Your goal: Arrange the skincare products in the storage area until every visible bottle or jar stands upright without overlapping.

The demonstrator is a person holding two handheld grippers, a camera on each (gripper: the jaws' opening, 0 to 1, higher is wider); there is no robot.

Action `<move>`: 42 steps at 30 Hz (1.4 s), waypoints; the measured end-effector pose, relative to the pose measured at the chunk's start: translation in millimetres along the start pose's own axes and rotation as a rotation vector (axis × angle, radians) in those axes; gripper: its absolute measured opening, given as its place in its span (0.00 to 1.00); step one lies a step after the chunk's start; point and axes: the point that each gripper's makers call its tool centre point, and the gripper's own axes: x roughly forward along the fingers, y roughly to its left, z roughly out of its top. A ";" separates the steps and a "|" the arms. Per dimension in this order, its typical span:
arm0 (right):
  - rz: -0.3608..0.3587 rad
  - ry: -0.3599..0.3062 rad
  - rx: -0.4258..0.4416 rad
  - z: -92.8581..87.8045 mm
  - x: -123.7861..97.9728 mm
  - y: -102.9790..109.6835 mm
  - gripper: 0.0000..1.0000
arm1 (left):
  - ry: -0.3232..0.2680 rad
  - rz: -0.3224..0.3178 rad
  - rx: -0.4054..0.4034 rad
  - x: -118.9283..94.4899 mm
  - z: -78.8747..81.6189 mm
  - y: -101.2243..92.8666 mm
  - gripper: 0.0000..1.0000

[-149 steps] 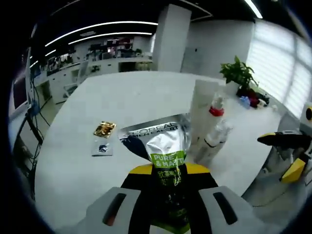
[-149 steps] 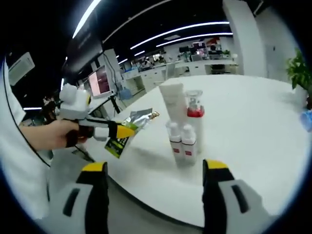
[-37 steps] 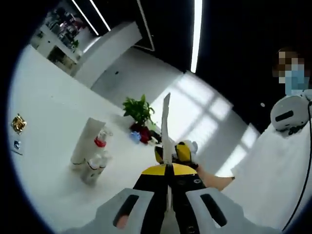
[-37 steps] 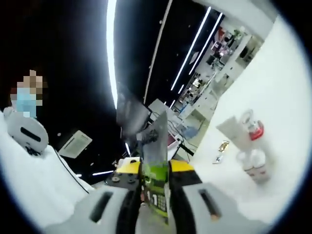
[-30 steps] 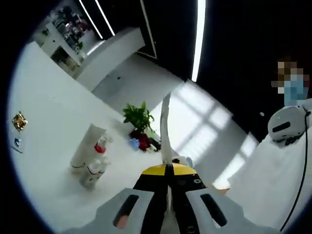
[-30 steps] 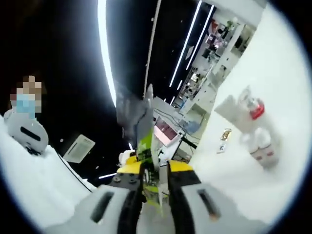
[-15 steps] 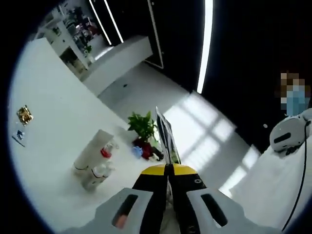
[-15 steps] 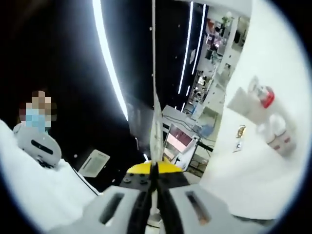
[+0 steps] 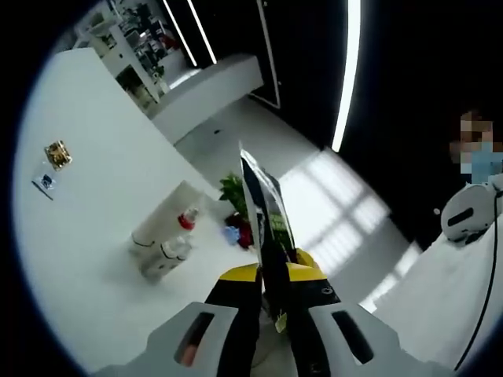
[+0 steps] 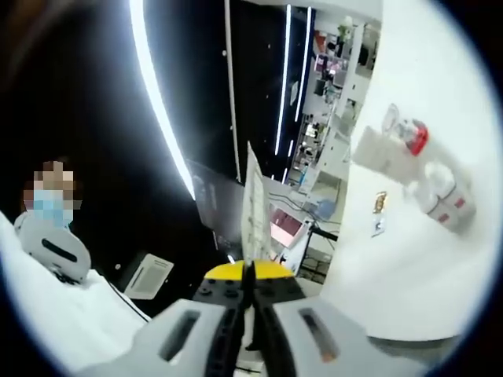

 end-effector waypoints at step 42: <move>-0.295 0.291 -0.486 -19.7 8.8 -67.3 0.62 | -0.076 0.130 -0.158 -20.3 14.9 66.8 0.00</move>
